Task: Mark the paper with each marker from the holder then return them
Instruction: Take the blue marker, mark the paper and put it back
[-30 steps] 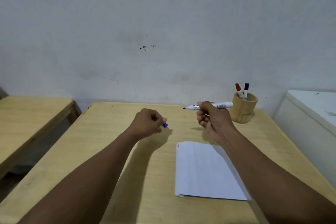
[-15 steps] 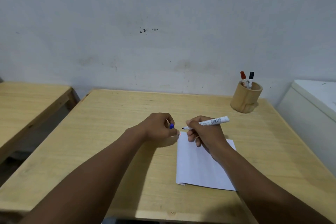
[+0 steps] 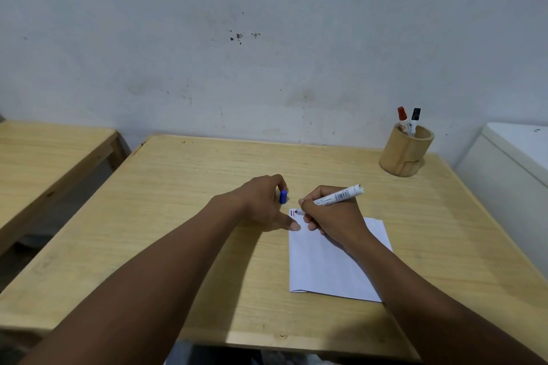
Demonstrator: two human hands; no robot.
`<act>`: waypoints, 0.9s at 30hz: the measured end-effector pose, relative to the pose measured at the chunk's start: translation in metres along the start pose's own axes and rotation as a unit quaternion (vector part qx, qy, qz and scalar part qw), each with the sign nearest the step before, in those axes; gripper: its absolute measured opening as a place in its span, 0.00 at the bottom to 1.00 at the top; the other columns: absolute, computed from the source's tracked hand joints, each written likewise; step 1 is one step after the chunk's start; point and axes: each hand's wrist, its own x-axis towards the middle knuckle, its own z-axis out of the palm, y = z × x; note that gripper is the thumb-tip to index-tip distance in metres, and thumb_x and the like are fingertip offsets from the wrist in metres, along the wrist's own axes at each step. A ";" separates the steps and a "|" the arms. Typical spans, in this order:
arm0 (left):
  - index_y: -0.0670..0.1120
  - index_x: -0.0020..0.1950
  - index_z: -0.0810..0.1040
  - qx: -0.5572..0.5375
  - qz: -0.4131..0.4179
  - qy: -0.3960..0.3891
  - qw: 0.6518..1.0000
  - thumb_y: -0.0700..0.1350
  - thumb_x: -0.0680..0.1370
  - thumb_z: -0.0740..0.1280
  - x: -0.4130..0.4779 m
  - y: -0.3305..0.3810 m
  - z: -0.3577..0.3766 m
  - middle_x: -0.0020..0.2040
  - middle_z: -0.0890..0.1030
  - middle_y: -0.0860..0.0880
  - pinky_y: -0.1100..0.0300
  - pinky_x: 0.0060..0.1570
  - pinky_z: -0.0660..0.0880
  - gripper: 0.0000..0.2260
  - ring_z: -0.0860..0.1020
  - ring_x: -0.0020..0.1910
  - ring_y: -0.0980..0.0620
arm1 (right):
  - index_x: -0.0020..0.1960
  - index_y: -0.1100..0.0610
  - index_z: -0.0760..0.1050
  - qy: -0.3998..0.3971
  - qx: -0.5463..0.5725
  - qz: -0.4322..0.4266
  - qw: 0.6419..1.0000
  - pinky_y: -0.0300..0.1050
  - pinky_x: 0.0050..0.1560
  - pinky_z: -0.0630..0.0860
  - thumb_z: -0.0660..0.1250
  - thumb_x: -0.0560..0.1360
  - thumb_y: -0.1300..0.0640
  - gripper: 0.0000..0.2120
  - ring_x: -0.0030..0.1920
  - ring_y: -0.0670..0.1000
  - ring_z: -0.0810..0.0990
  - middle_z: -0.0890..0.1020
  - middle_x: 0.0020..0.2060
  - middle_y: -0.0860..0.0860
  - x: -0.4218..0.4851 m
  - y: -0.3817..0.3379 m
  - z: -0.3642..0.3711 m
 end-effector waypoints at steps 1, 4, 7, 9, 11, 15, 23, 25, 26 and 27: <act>0.51 0.61 0.73 0.001 0.001 0.000 1.000 0.62 0.61 0.82 0.000 0.000 0.000 0.46 0.76 0.58 0.57 0.46 0.76 0.35 0.77 0.44 0.55 | 0.42 0.66 0.82 0.001 0.000 -0.003 1.000 0.41 0.26 0.71 0.73 0.71 0.61 0.06 0.27 0.52 0.79 0.85 0.34 0.65 0.000 0.001 0.000; 0.51 0.60 0.73 -0.004 -0.002 -0.001 1.000 0.62 0.61 0.82 0.001 -0.001 0.000 0.47 0.77 0.56 0.57 0.46 0.76 0.35 0.78 0.45 0.54 | 0.42 0.66 0.82 0.004 -0.002 -0.004 1.000 0.41 0.27 0.71 0.74 0.71 0.61 0.07 0.27 0.51 0.80 0.85 0.35 0.66 0.001 0.002 0.000; 0.51 0.60 0.73 -0.006 -0.004 -0.001 1.000 0.63 0.60 0.82 0.000 -0.001 0.001 0.48 0.77 0.56 0.55 0.49 0.78 0.35 0.79 0.47 0.52 | 0.41 0.63 0.82 0.003 -0.010 -0.004 1.000 0.43 0.29 0.72 0.75 0.69 0.59 0.06 0.27 0.52 0.80 0.85 0.34 0.64 0.002 0.005 0.001; 0.51 0.60 0.73 -0.005 -0.002 0.003 1.000 0.63 0.60 0.82 0.000 -0.001 0.002 0.48 0.77 0.55 0.54 0.50 0.79 0.35 0.79 0.47 0.52 | 0.39 0.62 0.82 0.000 -0.023 -0.010 1.000 0.45 0.31 0.73 0.74 0.67 0.58 0.06 0.27 0.52 0.81 0.85 0.32 0.62 0.004 0.006 0.001; 0.51 0.60 0.73 -0.008 -0.002 0.005 1.000 0.62 0.61 0.83 0.000 -0.001 0.001 0.47 0.77 0.56 0.55 0.50 0.79 0.35 0.78 0.47 0.52 | 0.38 0.63 0.81 -0.010 -0.033 -0.011 0.999 0.44 0.31 0.74 0.74 0.67 0.59 0.06 0.27 0.52 0.80 0.84 0.32 0.64 0.005 0.006 0.001; 0.51 0.59 0.74 -0.009 -0.007 0.008 1.000 0.62 0.60 0.82 -0.002 -0.001 0.002 0.47 0.79 0.54 0.55 0.48 0.79 0.34 0.80 0.46 0.52 | 0.40 0.66 0.80 -0.011 0.002 0.011 1.000 0.42 0.27 0.72 0.72 0.70 0.63 0.05 0.27 0.53 0.78 0.82 0.29 0.62 0.004 0.001 0.000; 0.49 0.47 0.85 -0.118 -0.002 0.051 0.992 0.49 0.74 0.75 0.005 -0.011 -0.014 0.44 0.88 0.50 0.56 0.47 0.79 0.05 0.84 0.43 0.50 | 0.44 0.56 0.81 0.069 0.215 0.082 0.971 0.37 0.23 0.62 0.73 0.75 0.57 0.03 0.22 0.46 0.71 0.79 0.27 0.52 0.013 -0.028 -0.021; 0.48 0.42 0.85 -0.118 0.001 0.082 0.990 0.46 0.76 0.72 0.009 -0.009 -0.014 0.39 0.87 0.54 0.58 0.45 0.79 0.04 0.83 0.40 0.53 | 0.44 0.57 0.81 0.073 0.220 0.064 0.971 0.36 0.20 0.62 0.75 0.74 0.56 0.05 0.21 0.45 0.70 0.77 0.27 0.52 0.017 -0.044 -0.032; 0.47 0.41 0.85 -0.127 0.002 0.094 0.987 0.44 0.76 0.71 0.011 -0.005 -0.015 0.36 0.86 0.56 0.60 0.42 0.78 0.05 0.82 0.38 0.55 | 0.44 0.57 0.80 0.064 0.228 0.055 0.970 0.35 0.20 0.62 0.76 0.74 0.56 0.06 0.22 0.45 0.70 0.78 0.28 0.52 0.020 -0.053 -0.039; 0.46 0.41 0.84 -0.151 0.003 0.104 0.983 0.42 0.77 0.70 0.014 -0.001 -0.017 0.34 0.85 0.57 0.61 0.41 0.77 0.06 0.82 0.37 0.54 | 0.44 0.58 0.80 0.051 0.242 0.048 0.968 0.36 0.20 0.64 0.76 0.74 0.56 0.07 0.22 0.45 0.72 0.78 0.29 0.53 0.022 -0.061 -0.047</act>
